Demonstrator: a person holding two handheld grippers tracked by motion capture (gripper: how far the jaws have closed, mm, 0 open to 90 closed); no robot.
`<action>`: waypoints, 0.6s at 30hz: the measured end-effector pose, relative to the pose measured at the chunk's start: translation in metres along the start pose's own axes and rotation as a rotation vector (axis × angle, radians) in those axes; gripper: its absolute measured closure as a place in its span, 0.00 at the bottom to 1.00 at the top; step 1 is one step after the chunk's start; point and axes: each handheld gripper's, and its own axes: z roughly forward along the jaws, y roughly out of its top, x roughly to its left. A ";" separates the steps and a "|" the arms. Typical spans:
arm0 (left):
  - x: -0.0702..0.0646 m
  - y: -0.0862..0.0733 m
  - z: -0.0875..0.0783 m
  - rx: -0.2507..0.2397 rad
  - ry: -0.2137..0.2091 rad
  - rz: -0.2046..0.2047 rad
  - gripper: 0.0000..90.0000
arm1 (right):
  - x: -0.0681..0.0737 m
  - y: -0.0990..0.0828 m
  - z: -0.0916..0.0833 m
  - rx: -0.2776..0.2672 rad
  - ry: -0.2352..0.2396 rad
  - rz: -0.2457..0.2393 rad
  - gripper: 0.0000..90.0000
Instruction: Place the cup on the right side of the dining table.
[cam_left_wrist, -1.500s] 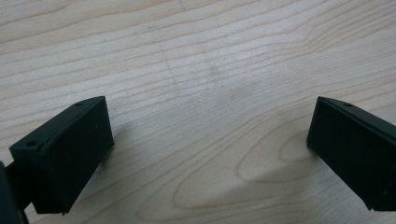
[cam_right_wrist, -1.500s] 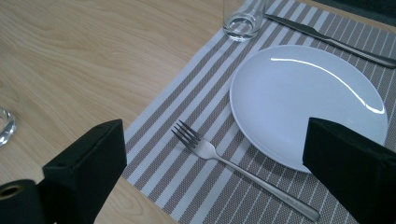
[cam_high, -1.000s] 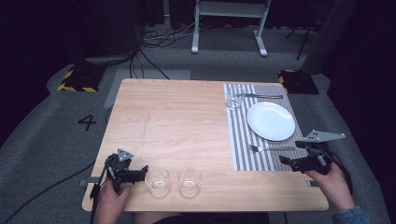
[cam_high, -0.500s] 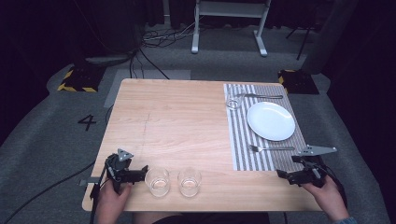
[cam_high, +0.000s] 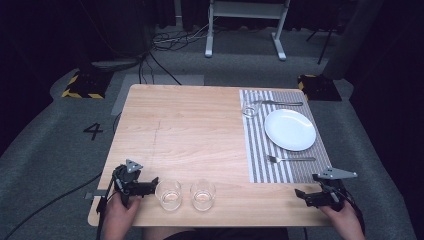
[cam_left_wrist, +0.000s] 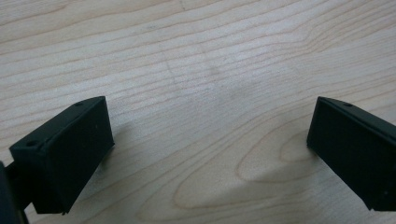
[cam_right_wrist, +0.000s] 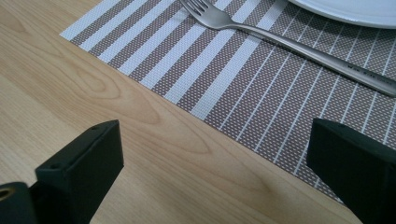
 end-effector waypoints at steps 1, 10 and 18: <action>0.000 0.000 0.000 0.000 0.000 0.000 0.01 | 0.000 -0.001 0.001 -0.009 -0.005 -0.006 0.04; 0.000 0.000 0.000 0.000 0.000 -0.001 0.01 | 0.006 -0.020 0.020 -0.006 -0.019 -0.023 0.00; 0.000 0.000 0.000 0.000 0.000 0.000 0.01 | 0.008 -0.021 0.020 -0.012 -0.022 -0.013 0.00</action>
